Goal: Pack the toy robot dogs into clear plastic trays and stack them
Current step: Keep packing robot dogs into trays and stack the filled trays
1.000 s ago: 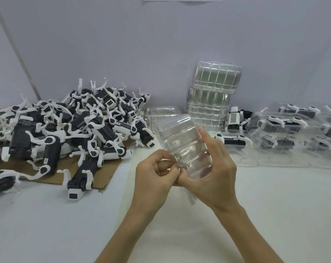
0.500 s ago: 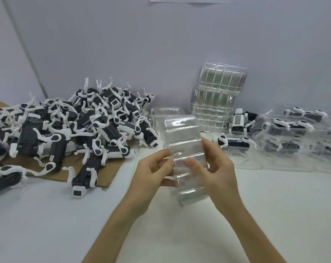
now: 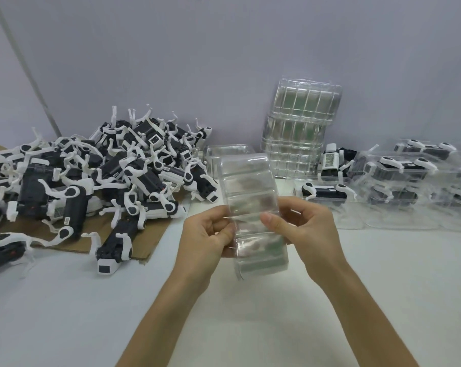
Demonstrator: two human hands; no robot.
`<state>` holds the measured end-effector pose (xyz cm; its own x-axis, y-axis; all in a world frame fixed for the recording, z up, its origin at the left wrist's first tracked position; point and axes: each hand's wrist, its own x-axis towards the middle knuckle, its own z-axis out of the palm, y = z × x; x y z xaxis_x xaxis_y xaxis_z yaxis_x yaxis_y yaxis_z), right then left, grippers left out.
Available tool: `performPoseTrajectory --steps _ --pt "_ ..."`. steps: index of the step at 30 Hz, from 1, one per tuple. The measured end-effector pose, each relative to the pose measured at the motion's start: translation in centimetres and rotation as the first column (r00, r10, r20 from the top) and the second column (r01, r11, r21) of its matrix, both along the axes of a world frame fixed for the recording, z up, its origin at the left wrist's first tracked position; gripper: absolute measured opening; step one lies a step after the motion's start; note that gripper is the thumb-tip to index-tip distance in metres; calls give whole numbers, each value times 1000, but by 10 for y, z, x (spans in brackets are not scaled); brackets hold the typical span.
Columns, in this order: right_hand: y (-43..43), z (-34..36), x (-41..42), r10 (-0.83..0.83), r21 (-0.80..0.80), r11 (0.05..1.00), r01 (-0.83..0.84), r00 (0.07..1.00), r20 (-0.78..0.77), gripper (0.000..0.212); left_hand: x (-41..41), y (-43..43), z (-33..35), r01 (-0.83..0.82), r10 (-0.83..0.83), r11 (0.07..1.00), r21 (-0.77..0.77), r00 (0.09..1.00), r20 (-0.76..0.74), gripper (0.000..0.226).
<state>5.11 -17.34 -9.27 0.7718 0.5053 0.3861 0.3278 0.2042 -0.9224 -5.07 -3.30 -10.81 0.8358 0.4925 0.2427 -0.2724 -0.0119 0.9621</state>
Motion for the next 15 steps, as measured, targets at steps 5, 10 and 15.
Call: performPoseTrajectory --steps 5,10,15 --pt "-4 3 2 14 38 999 -15 1000 27 33 4 -8 4 -55 55 998 -3 998 35 34" --pt "-36 12 29 -116 298 942 156 982 -148 16 -22 36 2 -234 245 964 -125 966 79 31" --pt "-48 17 37 -43 396 915 79 994 -100 15 -42 54 -2 -151 202 966 -211 948 246 27"
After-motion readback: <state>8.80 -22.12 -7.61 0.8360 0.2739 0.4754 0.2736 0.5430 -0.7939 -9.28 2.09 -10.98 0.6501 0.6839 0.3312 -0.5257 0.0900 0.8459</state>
